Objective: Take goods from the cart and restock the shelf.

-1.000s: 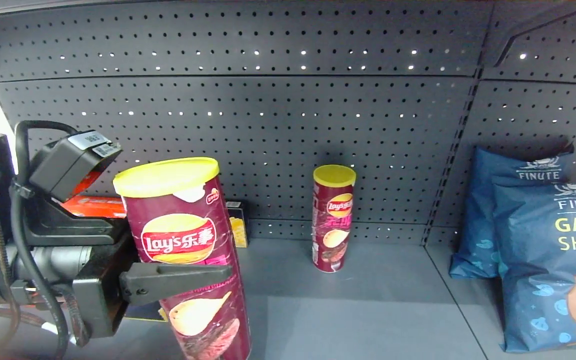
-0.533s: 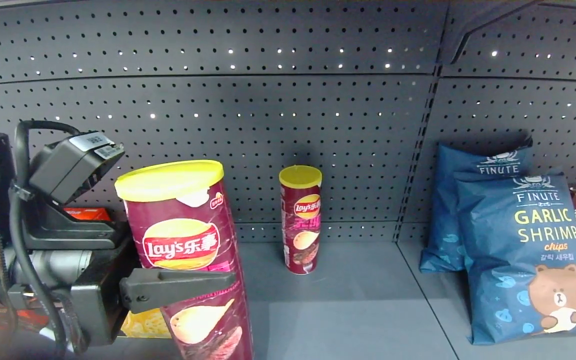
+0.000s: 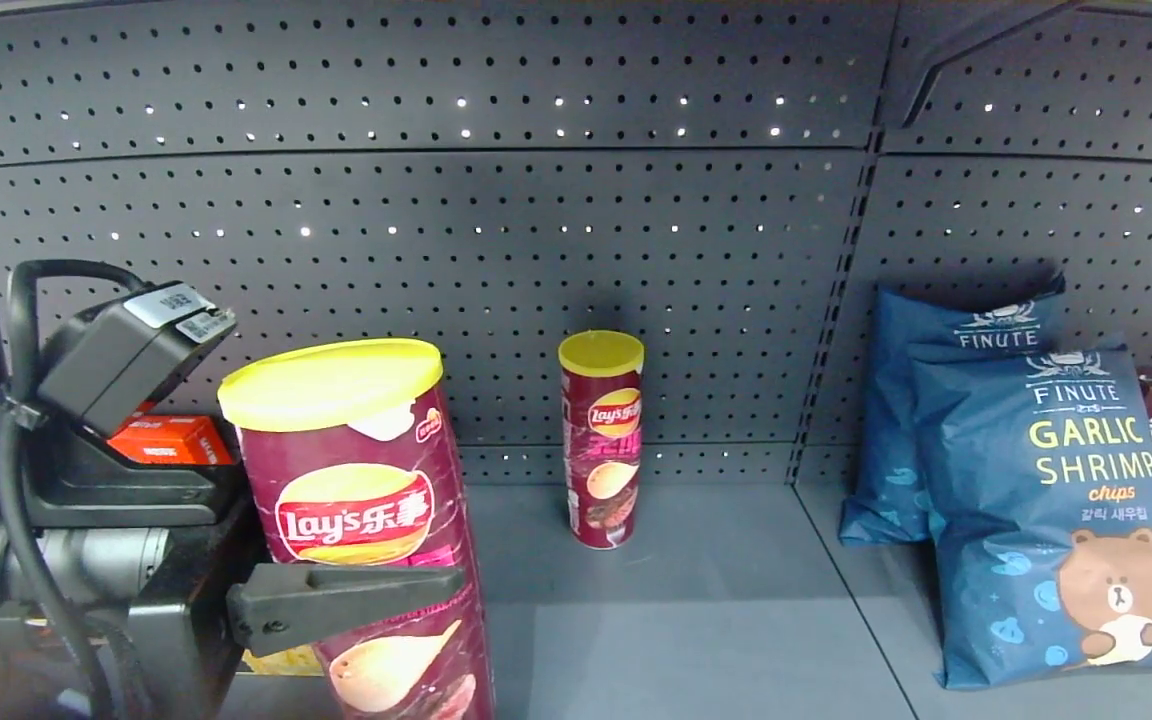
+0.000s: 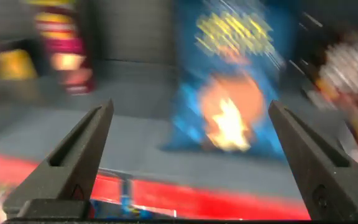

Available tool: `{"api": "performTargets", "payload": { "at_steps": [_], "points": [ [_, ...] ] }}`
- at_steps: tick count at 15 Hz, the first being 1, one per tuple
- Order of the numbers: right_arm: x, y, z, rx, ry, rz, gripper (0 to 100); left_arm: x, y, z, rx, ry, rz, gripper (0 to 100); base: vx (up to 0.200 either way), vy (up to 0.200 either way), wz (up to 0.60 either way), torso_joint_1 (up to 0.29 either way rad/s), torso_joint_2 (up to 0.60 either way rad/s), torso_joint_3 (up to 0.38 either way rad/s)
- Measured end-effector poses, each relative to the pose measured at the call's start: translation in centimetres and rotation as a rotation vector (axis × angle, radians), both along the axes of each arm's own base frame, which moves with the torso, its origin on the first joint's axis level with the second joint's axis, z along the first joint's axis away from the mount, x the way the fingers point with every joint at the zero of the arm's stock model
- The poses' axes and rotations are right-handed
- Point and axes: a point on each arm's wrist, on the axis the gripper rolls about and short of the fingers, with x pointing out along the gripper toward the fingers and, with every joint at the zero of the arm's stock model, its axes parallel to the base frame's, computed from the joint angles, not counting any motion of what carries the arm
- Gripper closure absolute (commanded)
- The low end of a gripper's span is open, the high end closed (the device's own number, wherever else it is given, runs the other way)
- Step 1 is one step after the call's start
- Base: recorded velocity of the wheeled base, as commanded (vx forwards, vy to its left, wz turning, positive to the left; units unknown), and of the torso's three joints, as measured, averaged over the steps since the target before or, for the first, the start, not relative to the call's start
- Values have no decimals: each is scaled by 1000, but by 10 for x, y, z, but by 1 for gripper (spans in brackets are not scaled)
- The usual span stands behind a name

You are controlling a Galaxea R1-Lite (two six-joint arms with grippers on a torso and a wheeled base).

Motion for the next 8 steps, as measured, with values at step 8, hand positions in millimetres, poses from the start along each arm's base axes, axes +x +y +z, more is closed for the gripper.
{"api": "performTargets", "payload": {
  "at_steps": [8],
  "points": [
    [72, 29, 64, -124, 167, 451, 0, 1, 1, 1, -3, -10, 9, 100, 0, 0, 0, 0, 0, 0]
  ]
}}
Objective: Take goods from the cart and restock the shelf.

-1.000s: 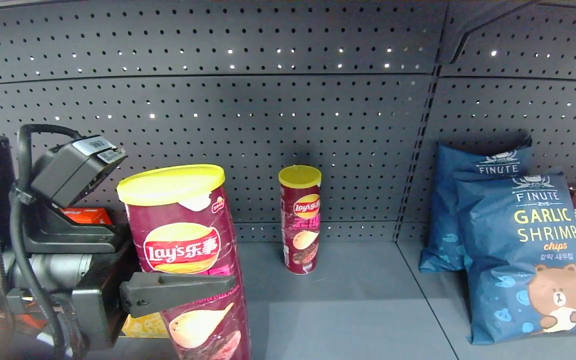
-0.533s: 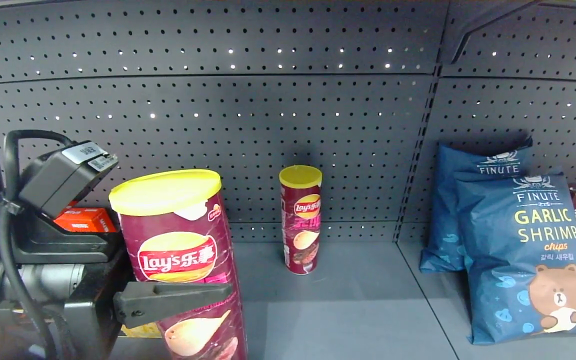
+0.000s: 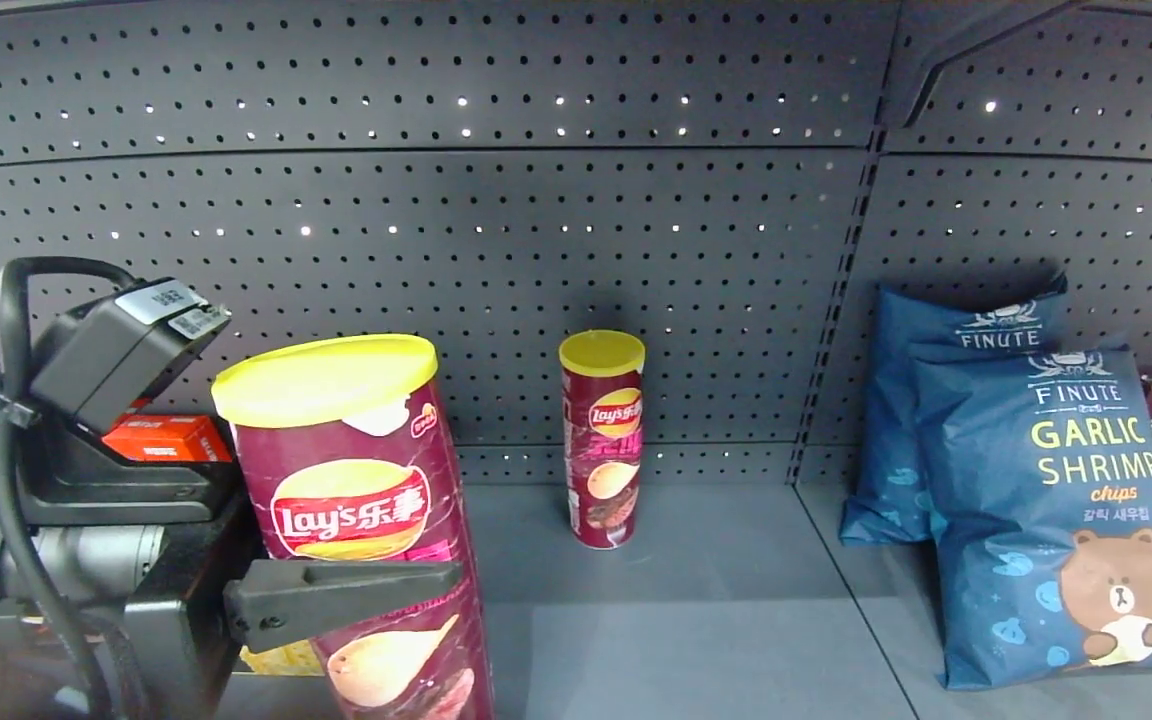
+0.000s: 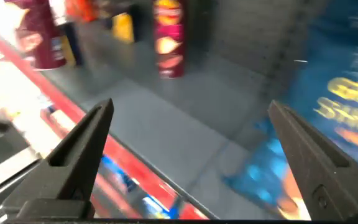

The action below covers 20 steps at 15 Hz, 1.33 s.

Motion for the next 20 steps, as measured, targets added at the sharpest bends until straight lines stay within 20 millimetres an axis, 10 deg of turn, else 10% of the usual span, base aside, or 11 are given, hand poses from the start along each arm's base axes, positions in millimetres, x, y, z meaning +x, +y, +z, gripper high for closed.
{"api": "performTargets", "payload": {
  "at_steps": [20],
  "points": [
    [213, 161, -40, -74, 128, 272, 0, -2, 1, 7, -13, -24, 1, 100, 0, 0, 0, 0, 0, 0]
  ]
}}
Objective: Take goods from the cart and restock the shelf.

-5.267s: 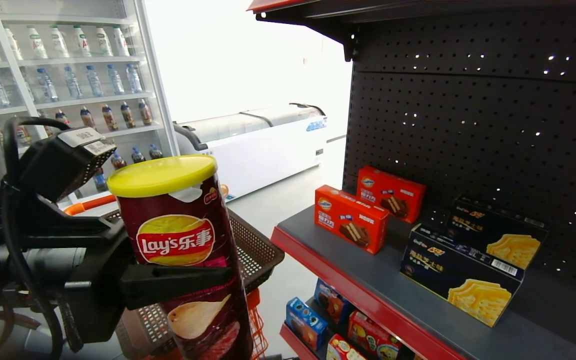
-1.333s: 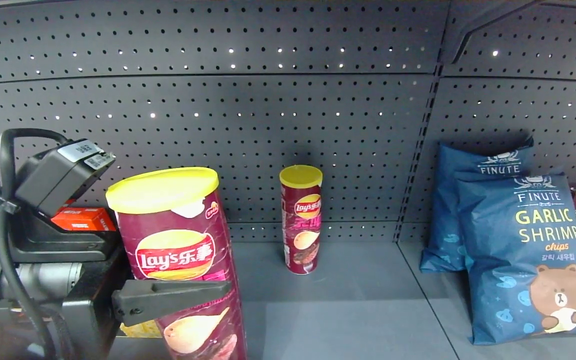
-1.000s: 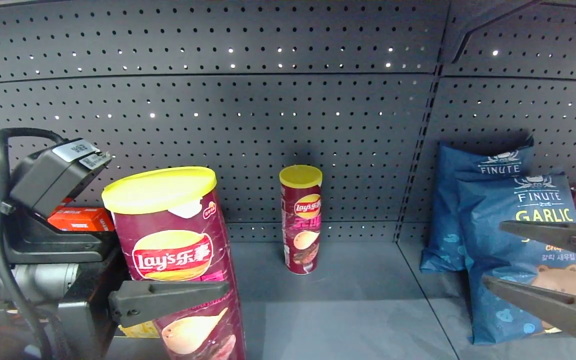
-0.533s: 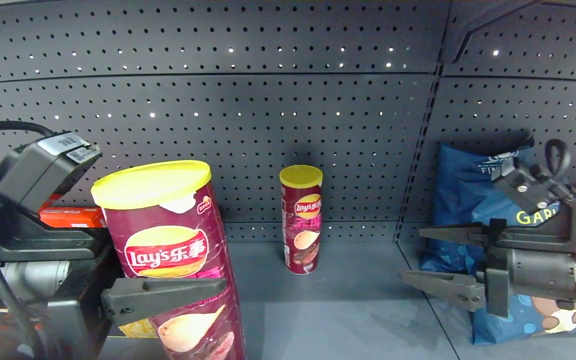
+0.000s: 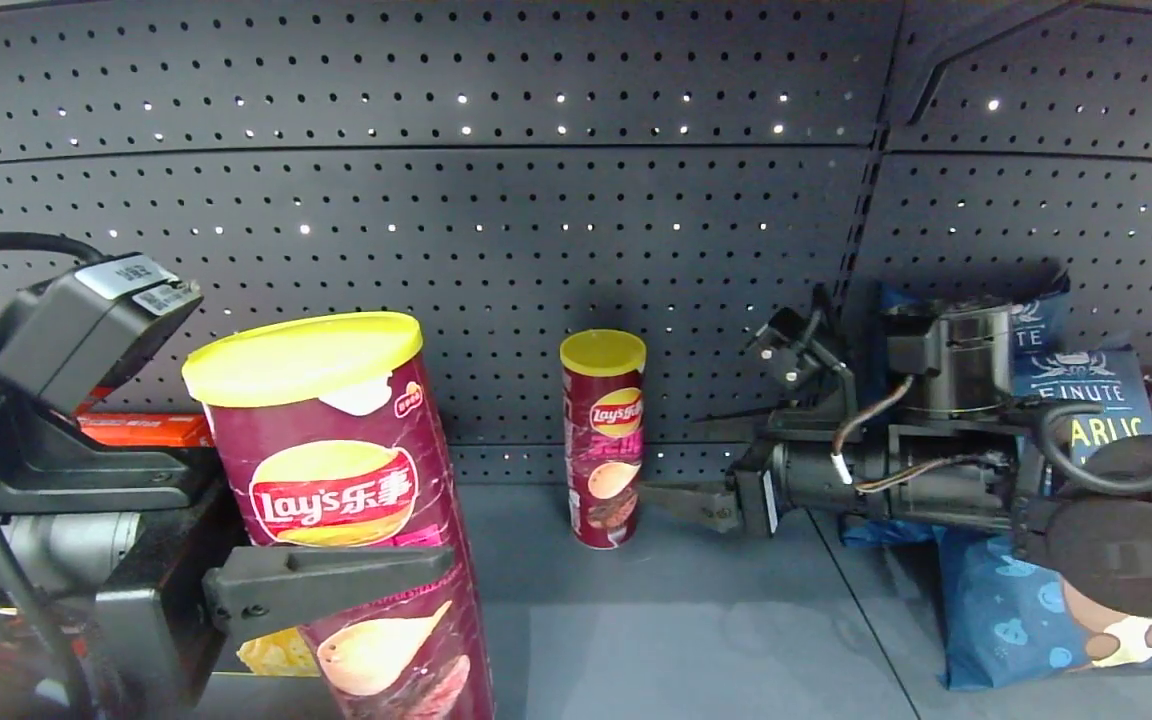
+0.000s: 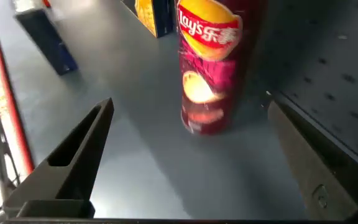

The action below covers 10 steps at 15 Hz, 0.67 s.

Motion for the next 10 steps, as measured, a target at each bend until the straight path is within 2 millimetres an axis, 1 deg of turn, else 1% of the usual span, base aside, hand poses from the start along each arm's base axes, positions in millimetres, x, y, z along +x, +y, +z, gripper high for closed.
{"api": "performTargets", "payload": {
  "at_steps": [2, 4, 7, 10],
  "points": [
    [11, 10, -8, 6, 8, 31, 0, 2, -1, -1, 1, 2, -1, 100, 0, 0, 0, 0, 0, 0],
    [19, 14, -15, 22, 1, 56, 0, 5, -2, 0, -5, -9, 0, 100, 0, 0, 0, 0, 0, 0],
    [26, 13, -24, 17, 23, 65, 0, 9, -4, 0, -4, -5, 0, 100, 0, 0, 0, 0, 0, 0],
    [32, 7, -26, 41, 20, 104, 0, 12, -4, 0, -3, -1, -1, 100, 0, 0, 0, 0, 0, 0]
  ]
}}
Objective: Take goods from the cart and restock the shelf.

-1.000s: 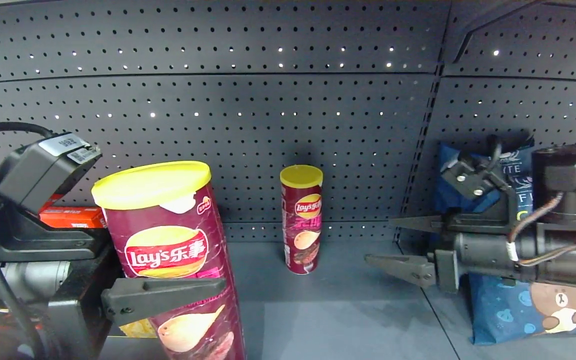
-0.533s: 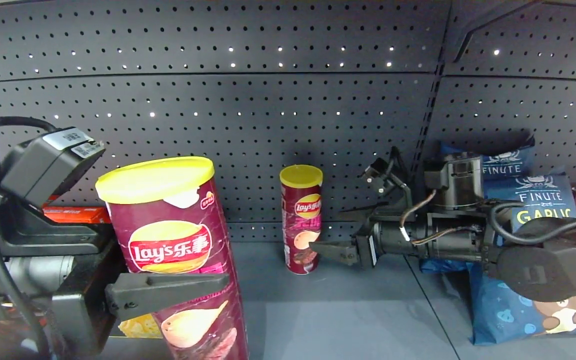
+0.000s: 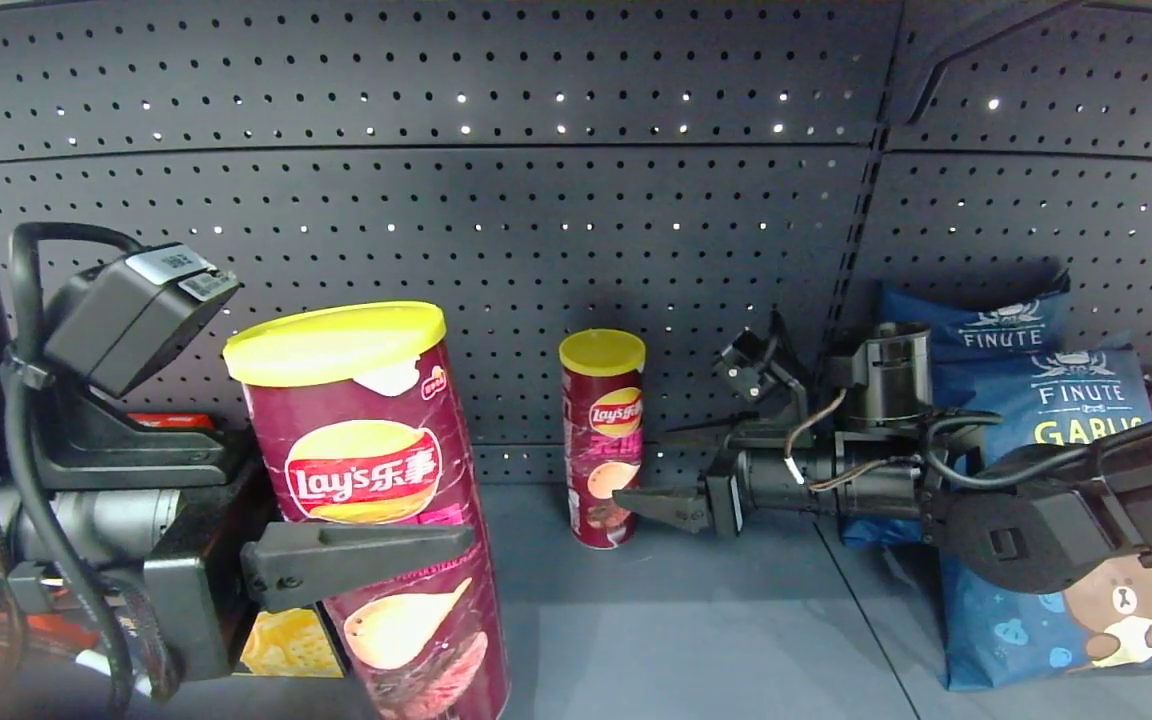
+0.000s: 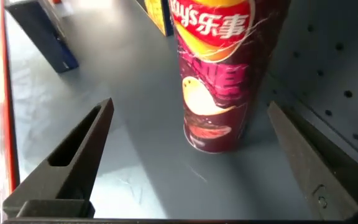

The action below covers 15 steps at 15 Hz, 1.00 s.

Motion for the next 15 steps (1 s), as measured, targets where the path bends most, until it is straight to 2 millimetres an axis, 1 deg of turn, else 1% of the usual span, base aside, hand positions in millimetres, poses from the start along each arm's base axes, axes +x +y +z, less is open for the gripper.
{"api": "performTargets", "payload": {
  "at_steps": [3, 5, 12, 15],
  "points": [
    [8, -3, -5, 22, -7, 29, 0, 1, 0, 0, 1, 2, 1, 100, 0, 0, 0, 0, 0, 0],
    [13, -2, -10, 30, -7, 49, 0, 1, 0, 0, 1, 2, 1, 100, 0, 0, 0, 0, 0, 0],
    [37, 13, -26, 38, -5, 71, 0, 1, 0, 0, 1, 4, 4, 100, 0, 0, 0, 0, 0, 0],
    [44, 22, -33, 37, -3, 81, 0, 2, 0, -1, 2, 6, 5, 100, 0, 0, 0, 0, 0, 0]
  ]
}}
